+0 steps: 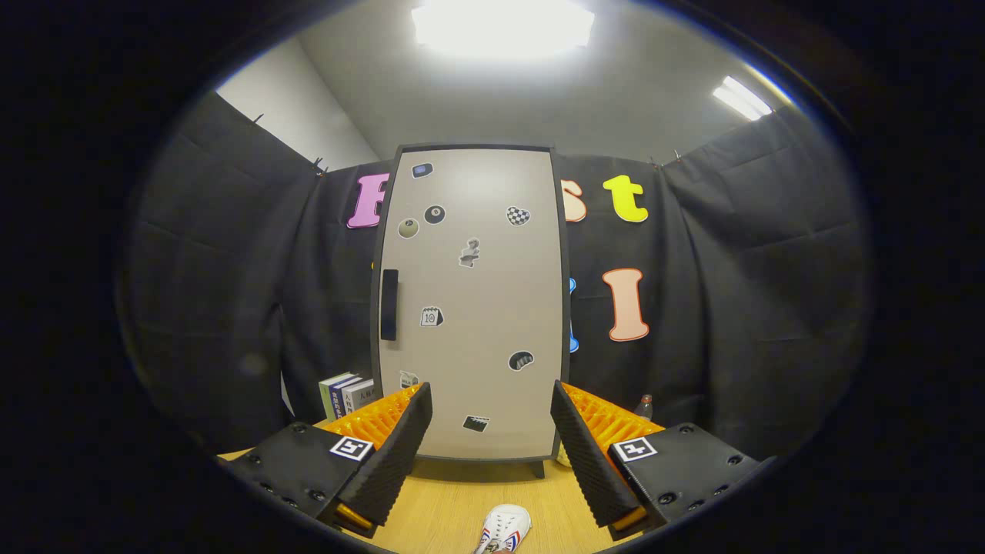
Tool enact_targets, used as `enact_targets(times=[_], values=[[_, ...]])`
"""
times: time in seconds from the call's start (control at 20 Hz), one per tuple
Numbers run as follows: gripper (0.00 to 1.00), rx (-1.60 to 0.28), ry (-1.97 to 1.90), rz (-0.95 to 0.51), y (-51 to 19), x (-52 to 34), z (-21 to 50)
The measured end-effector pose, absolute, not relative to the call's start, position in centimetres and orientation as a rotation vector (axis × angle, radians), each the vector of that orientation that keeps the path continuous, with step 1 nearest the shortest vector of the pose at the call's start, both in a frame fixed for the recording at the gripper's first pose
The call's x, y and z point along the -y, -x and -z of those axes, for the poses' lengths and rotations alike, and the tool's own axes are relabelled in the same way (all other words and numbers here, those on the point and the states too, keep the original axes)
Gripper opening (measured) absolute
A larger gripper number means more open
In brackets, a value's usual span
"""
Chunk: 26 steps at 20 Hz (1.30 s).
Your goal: Open the shoe cabinet door, grab the shoes and put them into the shoe cabinet, then close the shoe cabinet door.
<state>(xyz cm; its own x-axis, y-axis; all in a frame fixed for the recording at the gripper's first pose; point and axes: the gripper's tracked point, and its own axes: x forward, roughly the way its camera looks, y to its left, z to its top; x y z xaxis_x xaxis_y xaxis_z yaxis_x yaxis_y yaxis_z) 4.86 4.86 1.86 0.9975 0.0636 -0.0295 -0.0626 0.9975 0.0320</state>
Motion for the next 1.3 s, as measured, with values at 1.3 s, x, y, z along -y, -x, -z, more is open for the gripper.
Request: enact_targets(times=[1.3], values=[[0.96, -0.107, -0.012, -0.273, -31.2, -25.3, -3.6]])
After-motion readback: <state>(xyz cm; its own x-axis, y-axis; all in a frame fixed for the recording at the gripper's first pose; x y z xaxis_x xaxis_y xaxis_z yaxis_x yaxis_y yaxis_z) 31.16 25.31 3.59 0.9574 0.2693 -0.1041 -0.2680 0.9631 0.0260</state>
